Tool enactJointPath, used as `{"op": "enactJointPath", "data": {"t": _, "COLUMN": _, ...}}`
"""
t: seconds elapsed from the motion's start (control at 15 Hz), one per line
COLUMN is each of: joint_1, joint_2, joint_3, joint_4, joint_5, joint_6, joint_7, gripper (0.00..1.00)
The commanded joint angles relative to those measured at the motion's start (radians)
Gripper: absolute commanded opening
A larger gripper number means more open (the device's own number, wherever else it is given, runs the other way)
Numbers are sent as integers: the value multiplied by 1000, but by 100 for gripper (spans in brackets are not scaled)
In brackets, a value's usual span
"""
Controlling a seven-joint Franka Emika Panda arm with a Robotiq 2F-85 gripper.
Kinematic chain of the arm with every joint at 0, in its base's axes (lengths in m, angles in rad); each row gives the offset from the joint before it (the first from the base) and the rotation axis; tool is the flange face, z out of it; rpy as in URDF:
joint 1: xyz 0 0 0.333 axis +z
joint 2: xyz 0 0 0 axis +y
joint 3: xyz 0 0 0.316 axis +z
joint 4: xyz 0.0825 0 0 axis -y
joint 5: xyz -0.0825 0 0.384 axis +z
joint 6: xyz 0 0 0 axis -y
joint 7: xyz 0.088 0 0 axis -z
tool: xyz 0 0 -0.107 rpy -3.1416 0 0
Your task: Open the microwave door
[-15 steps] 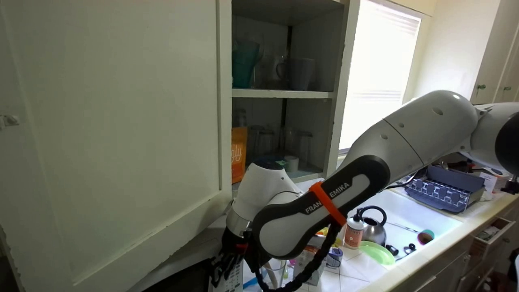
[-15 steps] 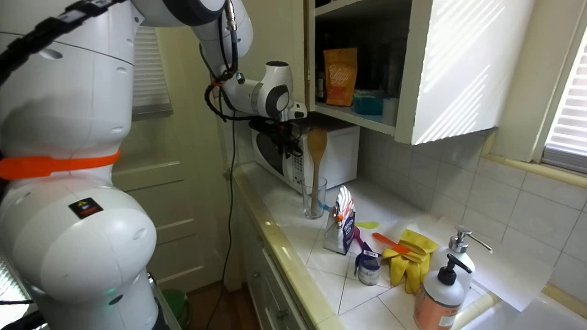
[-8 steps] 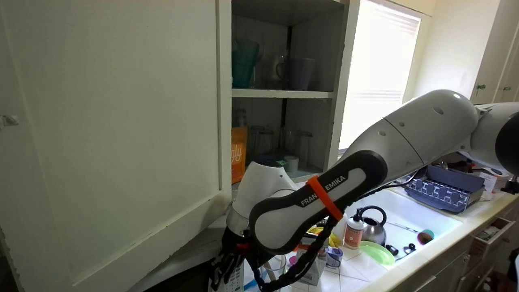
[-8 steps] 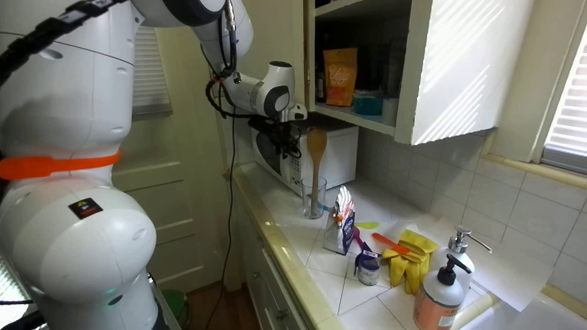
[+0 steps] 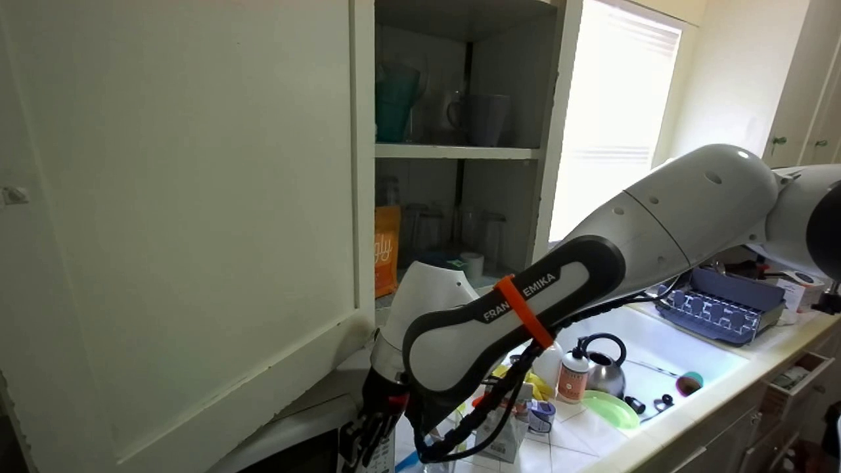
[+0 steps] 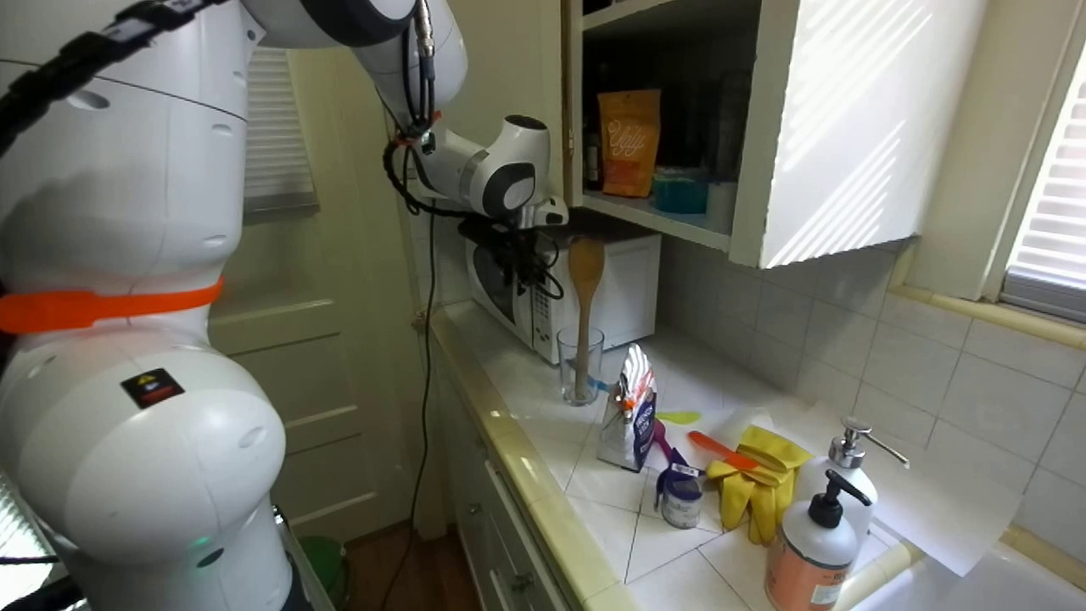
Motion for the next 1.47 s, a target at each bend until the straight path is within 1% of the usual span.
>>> {"op": "enactJointPath", "data": {"t": 0.0, "joint_1": 7, "joint_2": -6, "joint_3": 72, "joint_4": -22, "joint_5": 122, "joint_6": -100, "joint_7": -105, "gripper": 12}}
{"op": "enactJointPath", "data": {"t": 0.2, "joint_1": 15, "joint_2": -18, "joint_3": 92, "joint_4": -24, "joint_5": 173, "joint_6": -248, "joint_7": -172, "gripper": 12}}
{"op": "enactJointPath", "data": {"t": 0.27, "joint_1": 22, "joint_2": -15, "joint_3": 94, "joint_4": -17, "joint_5": 173, "joint_6": -289, "joint_7": -181, "gripper": 12}}
{"op": "enactJointPath", "data": {"t": 0.33, "joint_1": 30, "joint_2": -13, "joint_3": 94, "joint_4": -15, "joint_5": 169, "joint_6": -313, "joint_7": -181, "gripper": 12}}
{"op": "enactJointPath", "data": {"t": 0.4, "joint_1": 39, "joint_2": -14, "joint_3": 92, "joint_4": -15, "joint_5": 157, "joint_6": -314, "joint_7": -176, "gripper": 12}}
{"op": "enactJointPath", "data": {"t": 0.47, "joint_1": 50, "joint_2": -20, "joint_3": 88, "joint_4": -18, "joint_5": 143, "joint_6": -311, "joint_7": -161, "gripper": 31}}
{"op": "enactJointPath", "data": {"t": 0.53, "joint_1": 57, "joint_2": -24, "joint_3": 86, "joint_4": -20, "joint_5": 136, "joint_6": -304, "joint_7": -150, "gripper": 61}}
{"op": "enactJointPath", "data": {"t": 0.6, "joint_1": 66, "joint_2": -33, "joint_3": 81, "joint_4": -26, "joint_5": 119, "joint_6": -288, "joint_7": -130, "gripper": 58}}
{"op": "enactJointPath", "data": {"t": 0.67, "joint_1": 74, "joint_2": -41, "joint_3": 79, "joint_4": -32, "joint_5": 112, "joint_6": -279, "joint_7": -111, "gripper": 58}}
{"op": "enactJointPath", "data": {"t": 0.8, "joint_1": 90, "joint_2": -58, "joint_3": 81, "joint_4": -39, "joint_5": 107, "joint_6": -270, "joint_7": -77, "gripper": 71}}
{"op": "enactJointPath", "data": {"t": 1.0, "joint_1": 115, "joint_2": -91, "joint_3": 90, "joint_4": -53, "joint_5": 105, "joint_6": -273, "joint_7": -32, "gripper": 95}}
{"op": "enactJointPath", "data": {"t": 1.07, "joint_1": 127, "joint_2": -106, "joint_3": 88, "joint_4": -62, "joint_5": 92, "joint_6": -270, "joint_7": -1, "gripper": 99}}
{"op": "enactJointPath", "data": {"t": 1.2, "joint_1": 149, "joint_2": -150, "joint_3": 83, "joint_4": -97, "joint_5": 71, "joint_6": -274, "joint_7": 88, "gripper": 100}}
{"op": "enactJointPath", "data": {"t": 1.4, "joint_1": 171, "joint_2": -231, "joint_3": 89, "joint_4": -144, "joint_5": 87, "joint_6": -268, "joint_7": 206, "gripper": 100}}
